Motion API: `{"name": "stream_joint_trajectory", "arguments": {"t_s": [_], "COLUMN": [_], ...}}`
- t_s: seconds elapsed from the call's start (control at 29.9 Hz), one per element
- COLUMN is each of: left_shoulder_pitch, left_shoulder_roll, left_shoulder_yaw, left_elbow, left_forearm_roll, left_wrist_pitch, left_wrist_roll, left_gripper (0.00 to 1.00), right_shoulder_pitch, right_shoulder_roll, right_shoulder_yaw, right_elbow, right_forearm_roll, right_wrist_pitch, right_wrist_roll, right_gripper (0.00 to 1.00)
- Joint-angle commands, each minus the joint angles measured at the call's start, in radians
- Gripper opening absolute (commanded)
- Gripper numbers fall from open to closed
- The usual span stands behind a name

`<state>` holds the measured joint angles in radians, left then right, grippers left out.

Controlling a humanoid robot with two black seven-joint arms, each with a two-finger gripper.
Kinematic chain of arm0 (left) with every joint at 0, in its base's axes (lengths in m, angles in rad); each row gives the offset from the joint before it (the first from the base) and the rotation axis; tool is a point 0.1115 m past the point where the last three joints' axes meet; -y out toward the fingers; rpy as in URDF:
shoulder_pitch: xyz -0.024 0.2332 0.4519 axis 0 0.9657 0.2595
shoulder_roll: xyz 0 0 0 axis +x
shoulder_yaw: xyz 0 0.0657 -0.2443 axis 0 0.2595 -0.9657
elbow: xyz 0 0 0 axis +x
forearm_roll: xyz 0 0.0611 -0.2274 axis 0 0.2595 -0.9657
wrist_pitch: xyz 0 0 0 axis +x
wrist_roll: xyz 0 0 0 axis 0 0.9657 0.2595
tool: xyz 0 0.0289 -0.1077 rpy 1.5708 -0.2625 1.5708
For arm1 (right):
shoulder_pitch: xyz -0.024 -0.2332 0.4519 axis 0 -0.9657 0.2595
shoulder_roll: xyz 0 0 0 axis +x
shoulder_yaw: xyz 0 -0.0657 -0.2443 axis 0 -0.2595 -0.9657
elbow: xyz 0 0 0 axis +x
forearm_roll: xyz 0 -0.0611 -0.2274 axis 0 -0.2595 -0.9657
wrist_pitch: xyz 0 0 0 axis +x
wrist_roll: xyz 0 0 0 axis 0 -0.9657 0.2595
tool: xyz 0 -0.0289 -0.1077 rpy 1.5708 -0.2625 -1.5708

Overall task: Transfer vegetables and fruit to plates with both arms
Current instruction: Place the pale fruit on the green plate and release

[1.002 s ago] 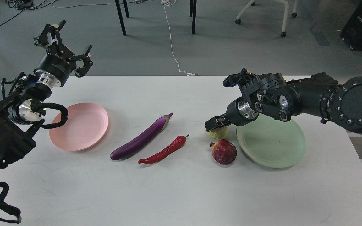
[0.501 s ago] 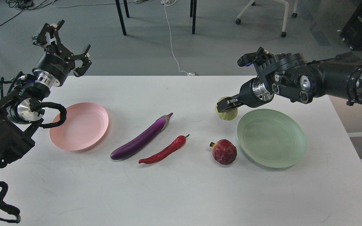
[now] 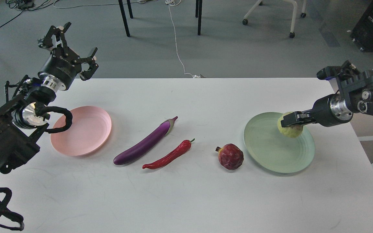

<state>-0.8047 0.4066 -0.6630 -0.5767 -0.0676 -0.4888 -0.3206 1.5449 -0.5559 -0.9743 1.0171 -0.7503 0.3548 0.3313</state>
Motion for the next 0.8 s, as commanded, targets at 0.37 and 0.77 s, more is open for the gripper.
{"name": "stream_joint_trajectory", "arguments": {"t_s": [0.37,0.77], "left_shoulder_pitch": [-0.016,-0.016], "left_shoulder_roll": [0.0,0.001], "left_shoulder_yaw": [0.0,0.0], "left_elbow": [0.0,0.0], "left_forearm_roll": [0.002,0.0], "left_wrist_pitch": [0.001,0.0], "left_wrist_roll": [0.002,0.0], "left_gripper": [0.98,0.98], "right_shoulder_pitch": [-0.065,0.03], "right_shoulder_roll": [0.007,-0.003], "right_shoulder_yaw": [0.012,0.014], "right_elbow": [-0.022,0.027], "right_forearm_roll": [-0.021,-0.023], "right_wrist_pitch": [-0.031,-0.02], "right_wrist_roll": [-0.015,-0.057], "right_gripper": [0.72,0.97]}}
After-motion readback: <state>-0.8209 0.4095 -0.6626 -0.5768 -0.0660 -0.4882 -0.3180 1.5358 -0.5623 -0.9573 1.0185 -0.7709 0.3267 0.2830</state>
